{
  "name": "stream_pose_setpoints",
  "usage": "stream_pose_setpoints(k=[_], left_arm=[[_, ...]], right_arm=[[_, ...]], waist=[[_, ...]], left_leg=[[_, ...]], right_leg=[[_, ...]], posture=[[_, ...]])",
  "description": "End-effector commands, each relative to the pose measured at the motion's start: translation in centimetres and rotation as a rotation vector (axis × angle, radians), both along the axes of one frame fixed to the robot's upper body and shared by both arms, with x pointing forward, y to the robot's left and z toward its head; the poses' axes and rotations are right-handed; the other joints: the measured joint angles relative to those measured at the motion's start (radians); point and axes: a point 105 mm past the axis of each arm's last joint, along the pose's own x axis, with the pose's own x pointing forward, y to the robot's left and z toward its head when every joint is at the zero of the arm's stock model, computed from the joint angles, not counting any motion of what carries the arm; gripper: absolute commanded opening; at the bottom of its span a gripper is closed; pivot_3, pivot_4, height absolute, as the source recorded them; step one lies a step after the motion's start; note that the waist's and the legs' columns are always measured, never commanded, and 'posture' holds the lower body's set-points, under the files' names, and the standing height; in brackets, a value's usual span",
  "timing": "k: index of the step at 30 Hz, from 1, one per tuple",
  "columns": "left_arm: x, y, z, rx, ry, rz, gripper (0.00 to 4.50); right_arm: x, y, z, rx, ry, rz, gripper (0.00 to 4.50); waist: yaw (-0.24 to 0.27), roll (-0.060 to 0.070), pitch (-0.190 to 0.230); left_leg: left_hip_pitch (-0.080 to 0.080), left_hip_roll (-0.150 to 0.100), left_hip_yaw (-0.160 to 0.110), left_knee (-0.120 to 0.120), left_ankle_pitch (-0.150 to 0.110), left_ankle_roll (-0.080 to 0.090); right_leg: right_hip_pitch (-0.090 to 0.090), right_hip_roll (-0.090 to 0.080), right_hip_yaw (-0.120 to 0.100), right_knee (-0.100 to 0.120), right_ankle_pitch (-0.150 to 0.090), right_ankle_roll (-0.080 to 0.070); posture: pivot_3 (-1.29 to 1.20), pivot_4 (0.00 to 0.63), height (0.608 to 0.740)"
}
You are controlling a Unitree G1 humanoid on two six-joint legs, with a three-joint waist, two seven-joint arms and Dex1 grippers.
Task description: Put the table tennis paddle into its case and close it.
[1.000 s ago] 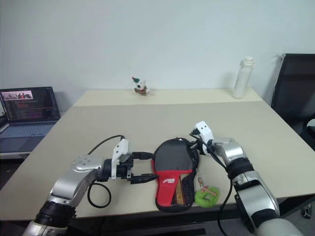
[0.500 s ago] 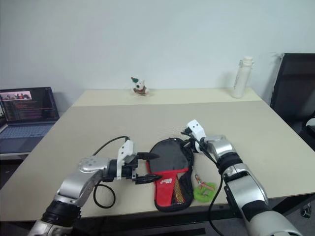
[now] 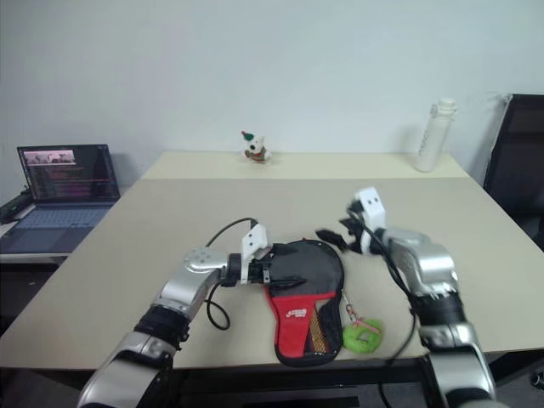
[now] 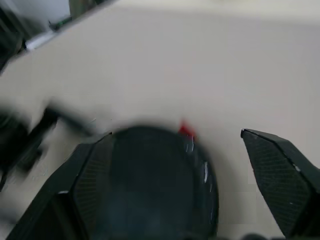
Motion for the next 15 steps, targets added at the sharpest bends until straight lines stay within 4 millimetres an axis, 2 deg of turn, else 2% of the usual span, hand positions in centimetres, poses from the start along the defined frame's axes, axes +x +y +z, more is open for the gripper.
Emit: stream_pose_setpoints(k=[1,3,6,8,10,15], left_arm=[[0.8,-1.0,0.2,0.016,-0.030,-0.027,4.50],[0.9,-1.2,-0.7,0.042,-0.016,-0.039,4.50],[1.1,-1.5,-1.3,0.052,-0.006,-0.043,4.50],[1.2,-1.7,-1.9,0.072,0.001,-0.044,4.50],[1.2,-1.8,-2.4,0.089,0.002,-0.048,4.50],[1.1,-1.8,-2.9,0.104,0.004,-0.054,4.50]], right_arm=[[-4.7,-1.3,1.2,-0.029,-0.011,0.071,4.48],[-6.9,-2.1,0.4,-0.050,0.038,0.087,4.48],[-8.7,-2.7,-0.5,-0.077,0.079,0.094,4.48],[-9.8,-3.1,-1.8,-0.114,0.116,0.086,4.48],[-10.3,-3.2,-2.9,-0.144,0.135,0.076,4.48],[-9.9,-3.2,-4.9,-0.197,0.144,0.039,4.48]], waist=[[0.003,0.001,0.000],[0.001,0.000,0.001],[-0.014,0.000,0.001],[-0.014,0.000,0.001],[-0.012,-0.001,0.001],[-0.014,-0.001,0.001]], left_leg=[[0.000,0.000,0.000,0.000,0.000,0.000],[0.000,0.000,-0.001,0.001,0.000,0.000],[0.001,0.001,0.000,0.000,0.000,0.000],[0.002,0.001,0.000,0.001,0.000,0.000],[0.002,0.001,0.000,0.001,0.000,0.000],[0.003,0.001,0.000,0.002,0.000,0.000]], right_leg=[[0.000,0.000,0.000,0.000,0.000,0.000],[0.000,0.000,-0.001,-0.001,0.000,0.000],[0.001,0.001,0.001,-0.001,0.000,0.000],[0.001,0.001,0.001,0.000,0.000,0.001],[0.002,0.001,0.000,-0.001,0.000,0.001],[0.004,0.001,0.000,-0.001,0.000,0.001]], posture=[[0.00,0.150,0.740],[0.00,0.150,0.740],[0.00,0.150,0.740],[0.00,0.150,0.740],[0.00,0.150,0.740],[0.00,0.150,0.740]])
